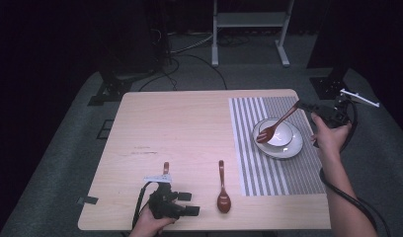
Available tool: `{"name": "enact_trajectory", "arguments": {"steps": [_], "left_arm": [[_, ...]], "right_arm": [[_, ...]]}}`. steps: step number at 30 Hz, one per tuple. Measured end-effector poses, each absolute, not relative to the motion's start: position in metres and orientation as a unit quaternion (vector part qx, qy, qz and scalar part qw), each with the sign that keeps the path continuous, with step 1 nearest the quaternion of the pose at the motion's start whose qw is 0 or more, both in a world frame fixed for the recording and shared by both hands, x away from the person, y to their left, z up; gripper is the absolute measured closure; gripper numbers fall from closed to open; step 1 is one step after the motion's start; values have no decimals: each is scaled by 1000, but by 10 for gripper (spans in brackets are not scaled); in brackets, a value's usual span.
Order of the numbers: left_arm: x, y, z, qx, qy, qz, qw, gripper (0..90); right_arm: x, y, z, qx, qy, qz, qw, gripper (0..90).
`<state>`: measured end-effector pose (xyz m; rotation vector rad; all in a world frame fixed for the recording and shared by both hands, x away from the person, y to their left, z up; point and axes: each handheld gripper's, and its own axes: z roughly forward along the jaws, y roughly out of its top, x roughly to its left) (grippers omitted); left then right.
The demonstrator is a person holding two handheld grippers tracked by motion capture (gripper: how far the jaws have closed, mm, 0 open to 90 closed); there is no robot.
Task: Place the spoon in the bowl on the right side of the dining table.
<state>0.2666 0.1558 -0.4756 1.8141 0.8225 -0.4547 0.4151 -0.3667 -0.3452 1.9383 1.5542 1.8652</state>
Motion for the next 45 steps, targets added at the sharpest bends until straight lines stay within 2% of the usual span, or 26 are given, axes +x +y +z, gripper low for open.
{"name": "enact_trajectory", "arguments": {"steps": [21, 45], "left_arm": [[266, 155, -476, 758, 340, -190, 523, 54], [266, 156, -475, 759, 339, -186, 524, 54]], "right_arm": [[417, -385, -352, 646, 478, 593, 41, 837], [416, -403, -375, 677, 451, 578, 57, 837]]}}
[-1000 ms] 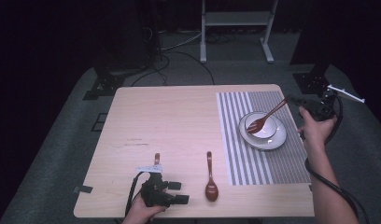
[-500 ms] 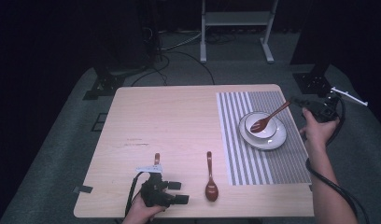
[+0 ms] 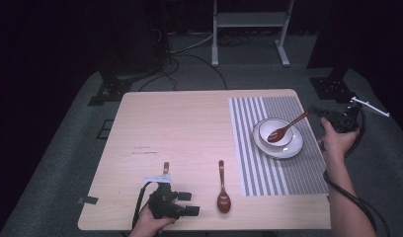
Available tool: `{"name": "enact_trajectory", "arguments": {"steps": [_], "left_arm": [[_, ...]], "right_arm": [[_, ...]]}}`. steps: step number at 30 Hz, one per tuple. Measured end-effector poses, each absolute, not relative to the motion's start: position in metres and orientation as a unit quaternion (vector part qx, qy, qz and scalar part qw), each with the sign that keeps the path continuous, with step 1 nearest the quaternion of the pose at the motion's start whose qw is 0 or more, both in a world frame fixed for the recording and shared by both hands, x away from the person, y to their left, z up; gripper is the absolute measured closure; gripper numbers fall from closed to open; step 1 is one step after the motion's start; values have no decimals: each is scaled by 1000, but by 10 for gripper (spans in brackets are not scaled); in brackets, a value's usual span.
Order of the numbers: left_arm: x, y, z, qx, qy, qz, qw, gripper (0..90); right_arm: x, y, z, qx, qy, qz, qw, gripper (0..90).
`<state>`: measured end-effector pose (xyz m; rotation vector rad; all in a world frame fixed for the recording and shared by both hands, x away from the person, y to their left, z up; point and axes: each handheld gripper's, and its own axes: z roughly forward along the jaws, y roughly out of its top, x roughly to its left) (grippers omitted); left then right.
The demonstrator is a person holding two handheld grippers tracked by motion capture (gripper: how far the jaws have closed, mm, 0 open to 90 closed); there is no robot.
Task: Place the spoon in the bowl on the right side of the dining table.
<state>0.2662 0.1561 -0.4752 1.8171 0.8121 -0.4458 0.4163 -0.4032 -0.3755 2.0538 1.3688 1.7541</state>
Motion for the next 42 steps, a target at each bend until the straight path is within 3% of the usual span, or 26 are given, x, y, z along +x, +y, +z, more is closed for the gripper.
{"name": "enact_trajectory", "arguments": {"steps": [32, 42], "left_arm": [[266, 156, -475, 757, 340, -183, 527, 54], [266, 155, -475, 758, 339, -184, 526, 54]], "right_arm": [[417, -410, -415, 695, 437, 569, 57, 831], [416, -409, -419, 689, 444, 572, 40, 703]]}}
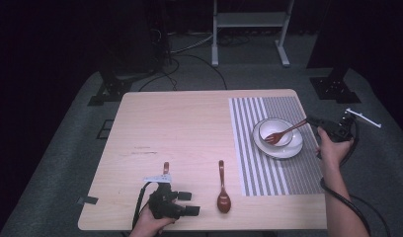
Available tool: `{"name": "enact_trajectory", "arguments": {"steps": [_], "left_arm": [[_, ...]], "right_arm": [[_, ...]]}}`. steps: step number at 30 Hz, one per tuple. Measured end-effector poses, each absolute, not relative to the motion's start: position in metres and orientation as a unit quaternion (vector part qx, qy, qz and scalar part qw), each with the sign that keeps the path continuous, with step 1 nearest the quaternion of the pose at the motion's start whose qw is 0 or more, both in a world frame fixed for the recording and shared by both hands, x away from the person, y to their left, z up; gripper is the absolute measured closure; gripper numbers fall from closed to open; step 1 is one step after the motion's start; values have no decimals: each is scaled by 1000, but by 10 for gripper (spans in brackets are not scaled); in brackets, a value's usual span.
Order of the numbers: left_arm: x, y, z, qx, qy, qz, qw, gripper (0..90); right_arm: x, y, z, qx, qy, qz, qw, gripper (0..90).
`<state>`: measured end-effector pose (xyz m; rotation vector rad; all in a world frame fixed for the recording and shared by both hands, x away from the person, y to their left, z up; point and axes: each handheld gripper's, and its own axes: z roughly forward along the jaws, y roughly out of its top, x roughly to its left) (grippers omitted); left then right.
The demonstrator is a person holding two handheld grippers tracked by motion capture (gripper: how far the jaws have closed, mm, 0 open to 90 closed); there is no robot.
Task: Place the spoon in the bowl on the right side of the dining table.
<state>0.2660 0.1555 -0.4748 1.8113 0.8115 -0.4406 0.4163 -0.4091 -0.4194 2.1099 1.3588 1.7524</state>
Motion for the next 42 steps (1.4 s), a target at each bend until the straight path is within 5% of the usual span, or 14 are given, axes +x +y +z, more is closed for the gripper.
{"name": "enact_trajectory", "arguments": {"steps": [11, 42], "left_arm": [[267, 154, -474, 757, 339, -186, 527, 54], [267, 155, -474, 756, 342, -185, 526, 54]], "right_arm": [[410, -404, -422, 680, 466, 564, 40, 595], [382, -388, -440, 658, 504, 560, -5, 478]]}}
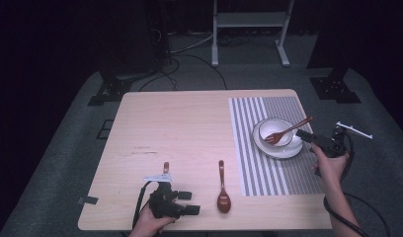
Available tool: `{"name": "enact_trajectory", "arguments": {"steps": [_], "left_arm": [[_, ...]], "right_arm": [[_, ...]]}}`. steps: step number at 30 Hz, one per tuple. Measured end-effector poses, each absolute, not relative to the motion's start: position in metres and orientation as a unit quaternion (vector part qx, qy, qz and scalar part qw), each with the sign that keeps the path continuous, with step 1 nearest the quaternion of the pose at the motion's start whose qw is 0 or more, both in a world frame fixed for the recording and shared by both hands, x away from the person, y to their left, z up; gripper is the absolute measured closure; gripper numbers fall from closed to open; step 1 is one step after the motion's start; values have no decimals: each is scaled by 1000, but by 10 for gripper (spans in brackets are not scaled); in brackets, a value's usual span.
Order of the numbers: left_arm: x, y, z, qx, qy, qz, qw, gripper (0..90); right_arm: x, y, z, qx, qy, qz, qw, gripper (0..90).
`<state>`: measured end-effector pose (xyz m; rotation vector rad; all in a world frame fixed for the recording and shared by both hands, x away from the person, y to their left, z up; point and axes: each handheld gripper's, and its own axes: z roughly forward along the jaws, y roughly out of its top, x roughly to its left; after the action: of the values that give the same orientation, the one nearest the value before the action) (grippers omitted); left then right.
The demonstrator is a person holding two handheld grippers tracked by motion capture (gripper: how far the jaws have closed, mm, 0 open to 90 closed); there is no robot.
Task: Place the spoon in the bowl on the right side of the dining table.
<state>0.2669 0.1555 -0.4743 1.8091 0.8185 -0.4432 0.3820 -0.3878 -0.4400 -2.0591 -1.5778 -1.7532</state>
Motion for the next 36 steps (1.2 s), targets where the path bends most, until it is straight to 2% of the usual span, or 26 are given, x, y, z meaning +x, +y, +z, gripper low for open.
{"name": "enact_trajectory", "arguments": {"steps": [36], "left_arm": [[266, 155, -473, 759, 337, -184, 527, 54]], "right_arm": [[336, -341, -444, -602, -563, -564, 56, 454]]}}
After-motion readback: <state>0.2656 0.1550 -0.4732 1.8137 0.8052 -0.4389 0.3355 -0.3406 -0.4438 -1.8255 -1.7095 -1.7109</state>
